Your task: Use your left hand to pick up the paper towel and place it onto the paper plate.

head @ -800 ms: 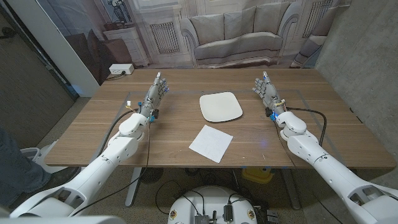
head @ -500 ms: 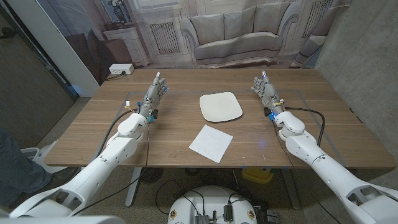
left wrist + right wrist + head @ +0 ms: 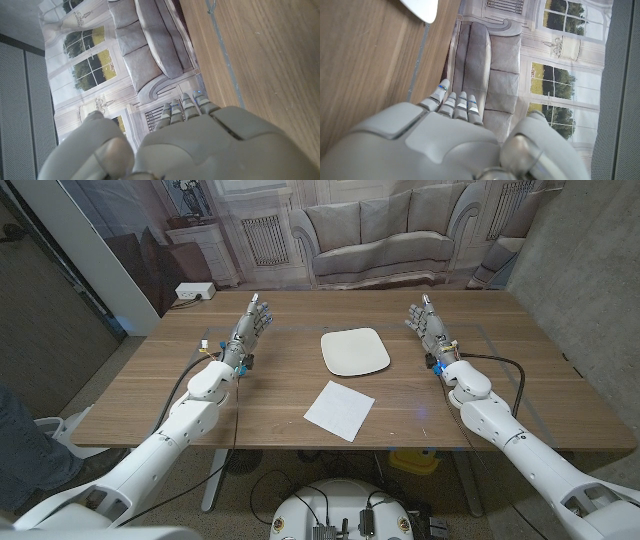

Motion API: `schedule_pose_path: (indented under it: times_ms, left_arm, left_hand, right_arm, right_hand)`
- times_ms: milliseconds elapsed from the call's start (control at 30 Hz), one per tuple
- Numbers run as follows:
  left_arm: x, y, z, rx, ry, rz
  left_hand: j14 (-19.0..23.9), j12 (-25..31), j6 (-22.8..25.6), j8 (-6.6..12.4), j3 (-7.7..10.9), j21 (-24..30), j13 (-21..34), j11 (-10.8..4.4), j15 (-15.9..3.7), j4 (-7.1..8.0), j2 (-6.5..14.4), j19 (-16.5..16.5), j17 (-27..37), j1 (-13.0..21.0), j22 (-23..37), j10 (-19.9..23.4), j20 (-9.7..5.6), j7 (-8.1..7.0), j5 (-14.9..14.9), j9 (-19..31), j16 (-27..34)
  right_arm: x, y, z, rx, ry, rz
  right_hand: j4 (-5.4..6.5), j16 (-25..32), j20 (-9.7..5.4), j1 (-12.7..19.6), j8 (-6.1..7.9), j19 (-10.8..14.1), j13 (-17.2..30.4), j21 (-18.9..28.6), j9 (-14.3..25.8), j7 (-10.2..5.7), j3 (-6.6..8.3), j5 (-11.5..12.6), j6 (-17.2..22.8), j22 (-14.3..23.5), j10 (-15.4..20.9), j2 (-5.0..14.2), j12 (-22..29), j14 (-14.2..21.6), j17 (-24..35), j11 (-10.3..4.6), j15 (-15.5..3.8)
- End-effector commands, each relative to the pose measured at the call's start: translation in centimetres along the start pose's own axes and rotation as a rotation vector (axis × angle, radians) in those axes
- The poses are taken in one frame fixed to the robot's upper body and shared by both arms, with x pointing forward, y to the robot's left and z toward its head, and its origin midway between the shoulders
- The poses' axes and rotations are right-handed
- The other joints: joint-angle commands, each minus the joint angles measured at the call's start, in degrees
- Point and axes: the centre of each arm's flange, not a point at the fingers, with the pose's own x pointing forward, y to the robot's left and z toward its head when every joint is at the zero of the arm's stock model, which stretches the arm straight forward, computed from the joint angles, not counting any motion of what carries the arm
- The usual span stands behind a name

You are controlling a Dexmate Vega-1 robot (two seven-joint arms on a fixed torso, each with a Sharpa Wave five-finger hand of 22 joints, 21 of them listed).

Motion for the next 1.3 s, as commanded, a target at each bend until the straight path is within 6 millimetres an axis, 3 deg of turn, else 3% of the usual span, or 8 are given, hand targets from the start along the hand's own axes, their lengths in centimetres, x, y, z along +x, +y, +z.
schedule_pose_path:
  times_ms: [33,600,1300]
  left_arm:
    - [-0.9,-0.1,0.8,-0.040,-0.050,-0.026]
    - [-1.5,-1.0,1.9,0.016,-0.122,-0.069]
    - [-4.0,-1.8,2.7,0.082,-0.186,-0.093]
  left_hand:
    - [0.7,0.4,0.9,0.31,0.18,0.6,0.3,0.00,-0.03,-0.49,0.3,0.7,0.1,0.9,0.2,1.2,-1.13,0.18,0.4,0.2,0.6]
    - [2.1,0.6,2.2,0.52,0.45,0.7,0.3,-0.15,-0.46,-1.15,0.8,1.6,0.1,2.1,0.2,2.6,-1.09,0.05,0.4,0.2,0.7]
    - [3.2,0.6,3.3,0.61,0.72,0.9,0.3,-0.08,-0.64,-1.93,1.2,2.8,0.0,3.6,0.2,3.6,-0.70,-0.07,0.3,0.2,0.6]
  right_arm:
    - [-0.1,0.2,0.4,0.001,-0.012,-0.005]
    - [-0.9,0.1,0.5,0.004,-0.030,-0.040]
    - [-1.9,0.1,0.3,0.024,-0.043,-0.071]
  right_hand:
    - [0.17,0.2,-1.56,0.4,0.34,0.6,0.1,-0.3,0.1,-0.14,-0.16,0.5,0.6,0.2,0.5,0.32,0.2,0.7,0.2,0.01,-0.04]
    - [0.03,0.2,-1.47,0.5,0.41,0.9,0.1,-0.7,0.1,-0.07,-0.19,0.6,0.8,0.3,0.6,0.54,0.2,1.0,0.2,-0.03,-0.04]
    - [-0.12,0.3,-1.52,0.6,0.47,1.4,0.1,-1.1,0.1,-0.13,-0.28,0.6,1.1,0.3,1.2,0.69,0.4,1.5,0.1,0.11,-0.08]
